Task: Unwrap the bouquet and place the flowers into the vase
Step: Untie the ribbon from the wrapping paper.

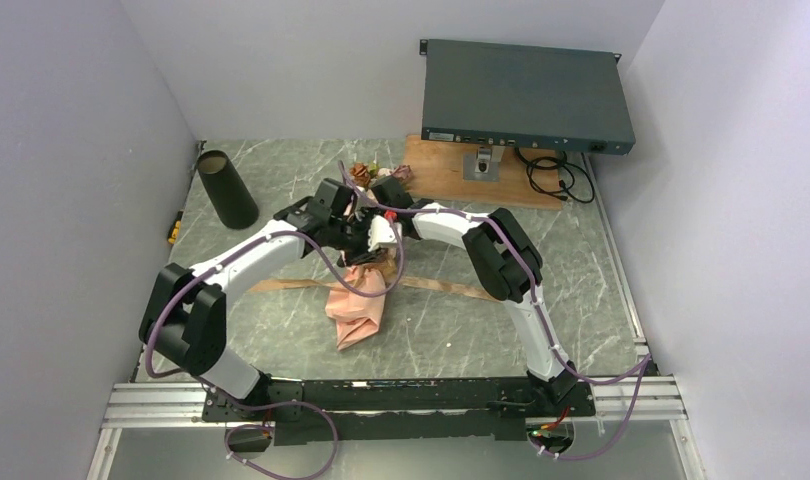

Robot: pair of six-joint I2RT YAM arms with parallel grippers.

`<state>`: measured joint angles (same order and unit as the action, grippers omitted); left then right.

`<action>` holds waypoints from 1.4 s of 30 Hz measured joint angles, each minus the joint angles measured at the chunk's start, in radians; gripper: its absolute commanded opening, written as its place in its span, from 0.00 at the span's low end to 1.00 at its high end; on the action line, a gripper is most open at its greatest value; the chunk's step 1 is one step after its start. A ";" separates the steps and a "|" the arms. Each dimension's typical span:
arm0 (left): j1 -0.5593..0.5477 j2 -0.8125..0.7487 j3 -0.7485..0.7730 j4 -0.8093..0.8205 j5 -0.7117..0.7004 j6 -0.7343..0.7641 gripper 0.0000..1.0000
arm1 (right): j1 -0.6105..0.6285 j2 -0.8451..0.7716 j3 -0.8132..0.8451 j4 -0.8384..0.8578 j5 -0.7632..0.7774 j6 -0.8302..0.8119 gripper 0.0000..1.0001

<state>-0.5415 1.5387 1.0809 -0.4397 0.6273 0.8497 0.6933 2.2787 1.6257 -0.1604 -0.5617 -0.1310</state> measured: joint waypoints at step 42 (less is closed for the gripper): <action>0.098 -0.021 -0.145 -0.153 -0.027 0.113 0.00 | -0.005 -0.070 0.001 -0.166 -0.026 0.095 0.00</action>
<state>-0.4435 1.5173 0.9360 -0.5926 0.6006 0.9623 0.6880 2.2086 1.6264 -0.3267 -0.5873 -0.0360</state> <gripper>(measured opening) 0.073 0.091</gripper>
